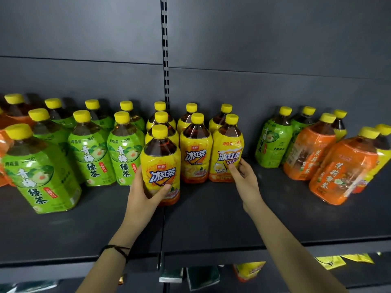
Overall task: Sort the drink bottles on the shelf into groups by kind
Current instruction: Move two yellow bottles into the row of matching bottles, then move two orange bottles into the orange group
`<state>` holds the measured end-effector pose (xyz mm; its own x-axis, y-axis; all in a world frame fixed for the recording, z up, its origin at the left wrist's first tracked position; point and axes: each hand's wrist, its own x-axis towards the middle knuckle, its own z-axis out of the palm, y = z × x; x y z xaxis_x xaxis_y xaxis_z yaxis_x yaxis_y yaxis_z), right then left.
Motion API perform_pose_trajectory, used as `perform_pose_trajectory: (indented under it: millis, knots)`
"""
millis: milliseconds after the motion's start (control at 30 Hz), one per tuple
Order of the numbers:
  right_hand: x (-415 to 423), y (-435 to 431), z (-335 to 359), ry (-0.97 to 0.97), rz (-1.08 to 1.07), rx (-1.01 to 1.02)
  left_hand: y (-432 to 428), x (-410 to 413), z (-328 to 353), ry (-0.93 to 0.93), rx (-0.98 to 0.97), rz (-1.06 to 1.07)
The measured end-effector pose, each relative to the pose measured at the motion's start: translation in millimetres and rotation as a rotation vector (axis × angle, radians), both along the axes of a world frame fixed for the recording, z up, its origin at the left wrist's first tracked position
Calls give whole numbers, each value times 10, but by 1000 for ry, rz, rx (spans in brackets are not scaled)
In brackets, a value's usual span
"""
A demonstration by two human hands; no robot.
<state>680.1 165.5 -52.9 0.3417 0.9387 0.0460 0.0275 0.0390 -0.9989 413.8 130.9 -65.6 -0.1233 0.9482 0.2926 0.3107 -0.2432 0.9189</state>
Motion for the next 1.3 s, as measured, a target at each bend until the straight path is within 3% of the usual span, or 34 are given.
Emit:
perform_pose_trajectory:
  millis: [233,400,667,833,1033,1300]
  knots:
    - [376,-383,-42,-15,-21,-48,-350,-68,-90,67,-72,268]
    - [888,-604,-53,6,-60,-49,-515,62,-12,163,-97,325]
    - [1938,-1065,-50,-132,-127,58,-565,1577,55,45,-62,97]
    - [2652,-1233,-43,-188,-337,144,-427,2638,100,-7,-15,-12]
    - [2936,-1007,24,-194,-163,147,-210,3307,85,55,-75,-91]
    - [2957,-617,42,-246,-186,218,336,3849,276,9,-53,-153]
